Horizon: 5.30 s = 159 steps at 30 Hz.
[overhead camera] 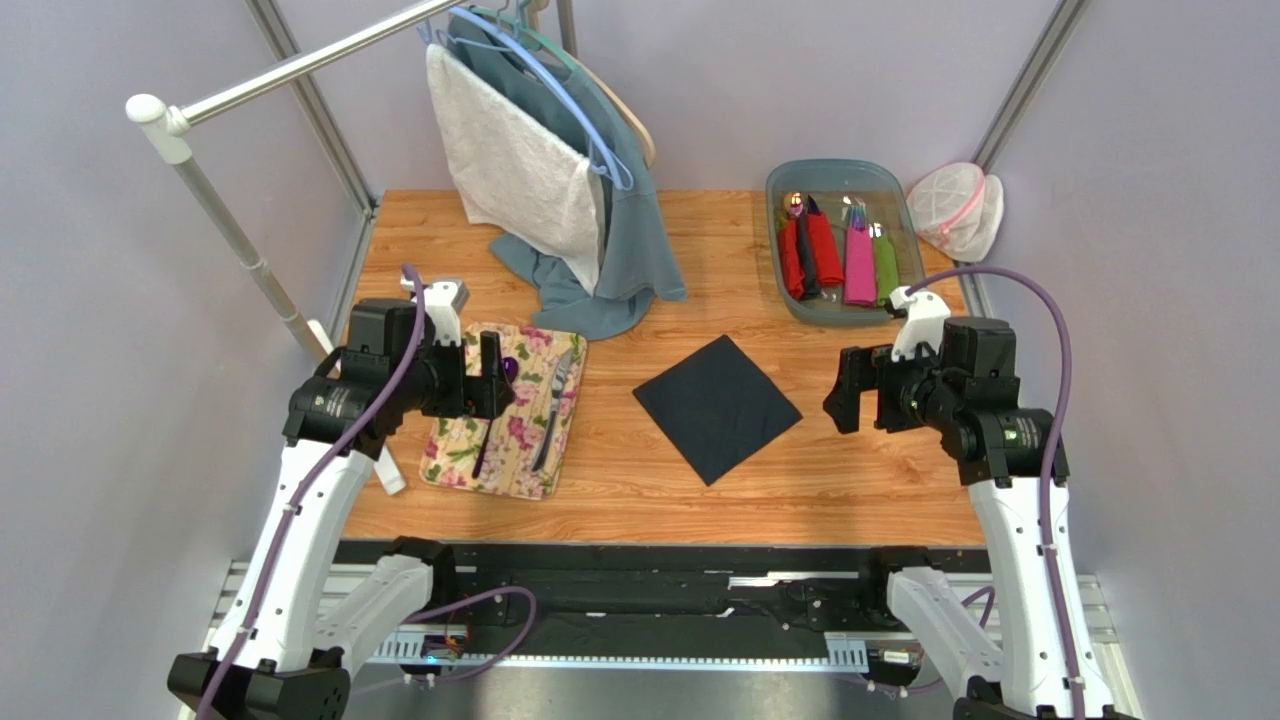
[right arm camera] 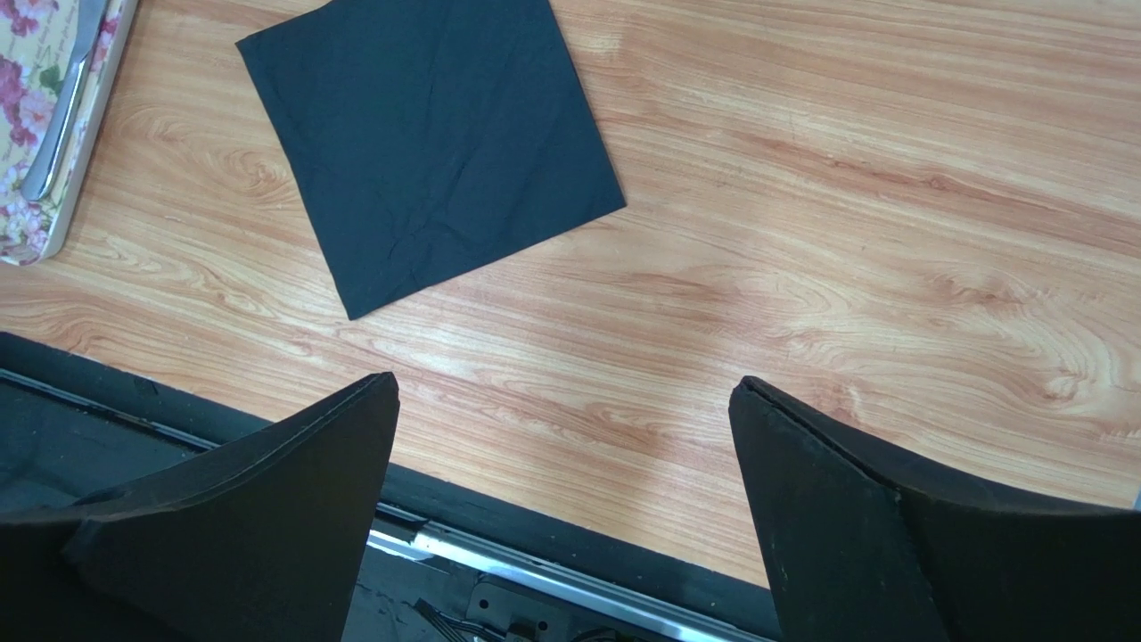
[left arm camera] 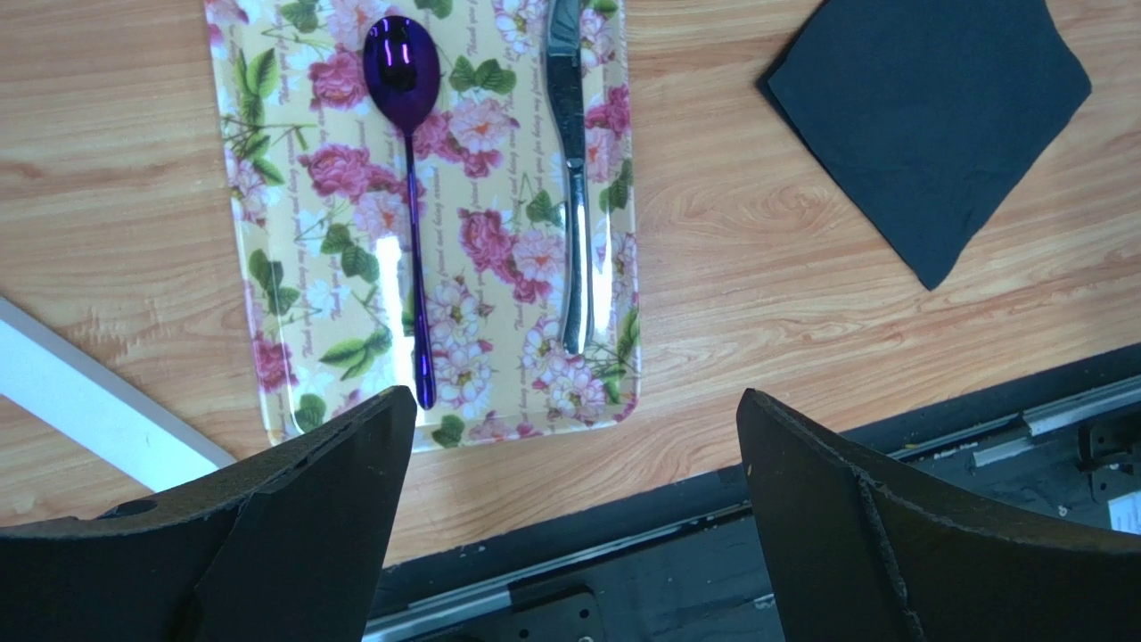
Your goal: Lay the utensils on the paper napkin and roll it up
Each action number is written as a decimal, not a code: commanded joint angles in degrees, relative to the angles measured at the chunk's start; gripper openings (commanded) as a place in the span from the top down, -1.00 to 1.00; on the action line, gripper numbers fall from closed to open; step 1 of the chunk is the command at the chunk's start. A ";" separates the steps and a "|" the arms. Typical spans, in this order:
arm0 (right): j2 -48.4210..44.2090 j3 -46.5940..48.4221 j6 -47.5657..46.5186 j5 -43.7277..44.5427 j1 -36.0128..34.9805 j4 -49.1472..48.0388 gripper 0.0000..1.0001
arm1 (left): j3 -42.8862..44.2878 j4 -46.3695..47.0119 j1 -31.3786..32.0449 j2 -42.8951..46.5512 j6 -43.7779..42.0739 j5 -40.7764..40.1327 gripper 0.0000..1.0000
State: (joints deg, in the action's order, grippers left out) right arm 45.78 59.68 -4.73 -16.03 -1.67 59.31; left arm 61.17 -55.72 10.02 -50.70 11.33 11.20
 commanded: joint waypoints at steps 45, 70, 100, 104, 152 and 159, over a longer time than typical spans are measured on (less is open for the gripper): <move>16.53 1.05 -0.10 -4.53 3.52 -8.07 -1.00 | 7.21 12.31 17.40 -50.90 2.38 -14.89 0.21; 16.71 -0.18 -2.04 -6.99 7.12 -7.01 -1.00 | 12.13 6.42 17.66 -50.39 8.35 -14.37 1.00; 16.09 -1.59 0.86 -6.56 7.21 -7.54 -1.00 | 37.96 -0.61 36.73 -59.77 24.70 -8.30 1.00; 15.74 -1.76 1.30 -6.38 7.21 -7.89 -1.00 | 48.58 -1.49 38.84 -66.27 27.42 -9.27 1.00; 19.43 -3.61 1.22 -7.52 8.26 -10.27 -1.00 | 65.48 6.68 37.00 -88.61 37.01 -5.84 1.00; 20.14 -3.52 1.74 -7.52 8.35 -10.53 -1.00 | 66.80 7.29 36.56 -90.19 36.48 -5.58 1.00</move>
State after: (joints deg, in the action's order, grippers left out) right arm 65.65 56.16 -3.20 -22.68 6.22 51.24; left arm 124.40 -50.04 47.07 -140.31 48.31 5.48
